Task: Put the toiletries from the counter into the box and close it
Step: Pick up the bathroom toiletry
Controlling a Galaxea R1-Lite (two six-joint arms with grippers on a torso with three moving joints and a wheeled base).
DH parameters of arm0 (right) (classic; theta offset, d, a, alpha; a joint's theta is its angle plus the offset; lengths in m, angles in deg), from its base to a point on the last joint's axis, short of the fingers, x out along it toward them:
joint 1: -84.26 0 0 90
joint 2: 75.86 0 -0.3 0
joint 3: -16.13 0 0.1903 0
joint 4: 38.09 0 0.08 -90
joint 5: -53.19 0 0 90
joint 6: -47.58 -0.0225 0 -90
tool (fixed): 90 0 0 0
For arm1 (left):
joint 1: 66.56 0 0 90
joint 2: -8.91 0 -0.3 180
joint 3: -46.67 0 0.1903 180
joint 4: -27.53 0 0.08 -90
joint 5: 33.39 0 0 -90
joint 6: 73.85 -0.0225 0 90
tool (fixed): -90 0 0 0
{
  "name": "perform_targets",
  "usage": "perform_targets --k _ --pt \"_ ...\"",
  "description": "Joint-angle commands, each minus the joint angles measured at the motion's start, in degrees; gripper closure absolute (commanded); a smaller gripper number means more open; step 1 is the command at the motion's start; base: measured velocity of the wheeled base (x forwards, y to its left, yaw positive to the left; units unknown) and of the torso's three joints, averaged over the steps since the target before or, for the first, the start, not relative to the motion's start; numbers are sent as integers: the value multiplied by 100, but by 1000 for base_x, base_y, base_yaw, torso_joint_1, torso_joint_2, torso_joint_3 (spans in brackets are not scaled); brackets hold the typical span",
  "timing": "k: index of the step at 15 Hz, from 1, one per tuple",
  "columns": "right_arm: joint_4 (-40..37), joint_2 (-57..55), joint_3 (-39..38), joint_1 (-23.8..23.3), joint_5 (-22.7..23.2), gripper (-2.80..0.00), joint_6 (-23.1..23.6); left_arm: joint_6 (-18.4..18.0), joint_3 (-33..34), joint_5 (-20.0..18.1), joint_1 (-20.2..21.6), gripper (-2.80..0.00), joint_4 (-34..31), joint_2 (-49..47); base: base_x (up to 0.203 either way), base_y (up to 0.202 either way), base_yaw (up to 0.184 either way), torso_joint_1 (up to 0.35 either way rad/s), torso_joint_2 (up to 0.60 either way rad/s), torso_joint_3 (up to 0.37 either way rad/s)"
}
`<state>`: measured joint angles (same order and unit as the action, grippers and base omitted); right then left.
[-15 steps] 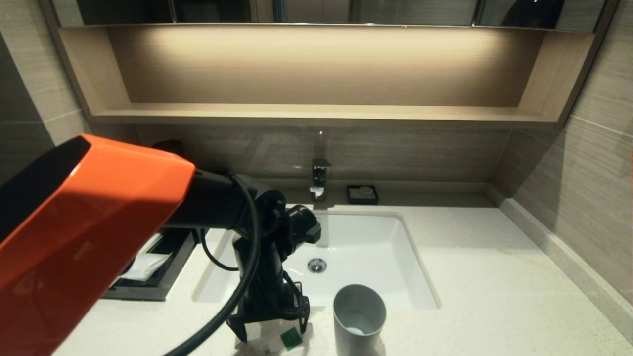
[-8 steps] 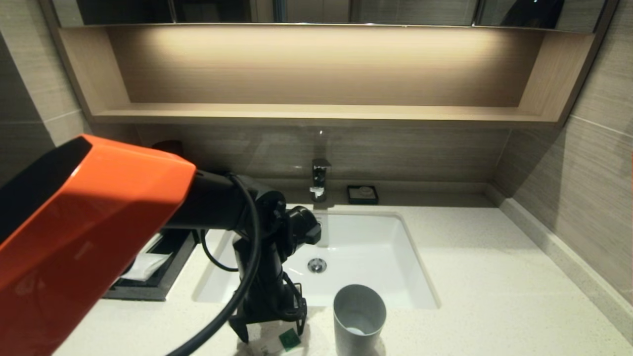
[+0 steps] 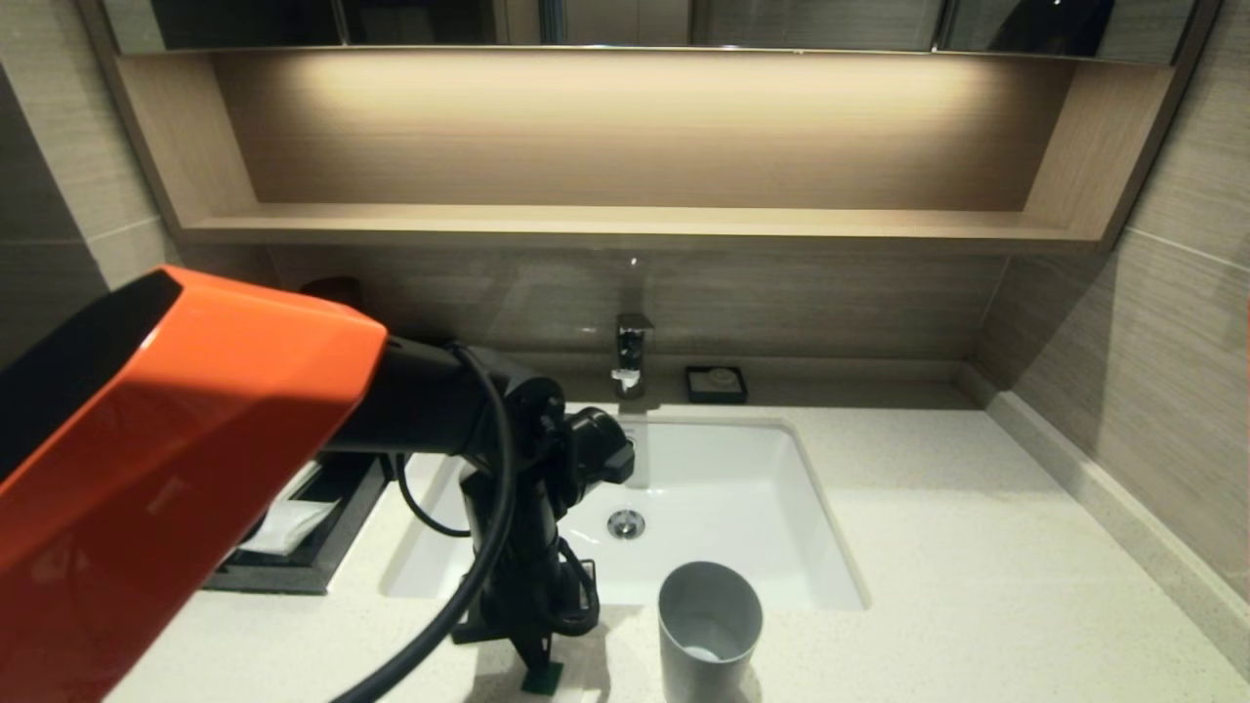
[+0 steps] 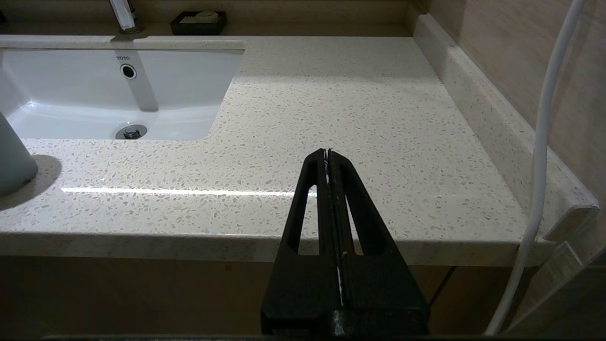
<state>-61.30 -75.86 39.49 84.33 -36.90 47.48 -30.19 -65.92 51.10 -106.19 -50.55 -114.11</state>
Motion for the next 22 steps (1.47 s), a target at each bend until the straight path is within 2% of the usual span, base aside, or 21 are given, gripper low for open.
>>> perform_targets --k 1,6,9,12,16,17,18,22 --pt "2 0 -4 1 0 0 1 28 1 -3 -1 0 -31 -3 0 0 0 0 0 0" --pt "2 6 0 1 0 0 1 46 -32 -25 -1 0 -5 57 0 0 0 0 0 0" --pt "2 0 0 1 0 0 1 39 -20 -199 34 0 37 248 0 0 0 0 0 0" --pt "2 1 -4 1 0 0 1 -148 -44 -210 4 0 31 363 0 0 0 0 0 0" --pt "2 0 -4 1 0 0 1 -209 19 -187 -58 0 22 283 0 0 0 0 0 0" --pt "2 0 -9 1 0 0 1 -343 39 -187 -77 0 16 279 0 0 0 0 0 0" --pt "2 0 -9 1 0 0 1 -472 120 -179 -95 -280 22 284 0 0 0 0 0 0" --pt "2 0 -9 1 0 0 1 -508 142 -170 -97 -280 22 296 0 0 0 0 0 0"
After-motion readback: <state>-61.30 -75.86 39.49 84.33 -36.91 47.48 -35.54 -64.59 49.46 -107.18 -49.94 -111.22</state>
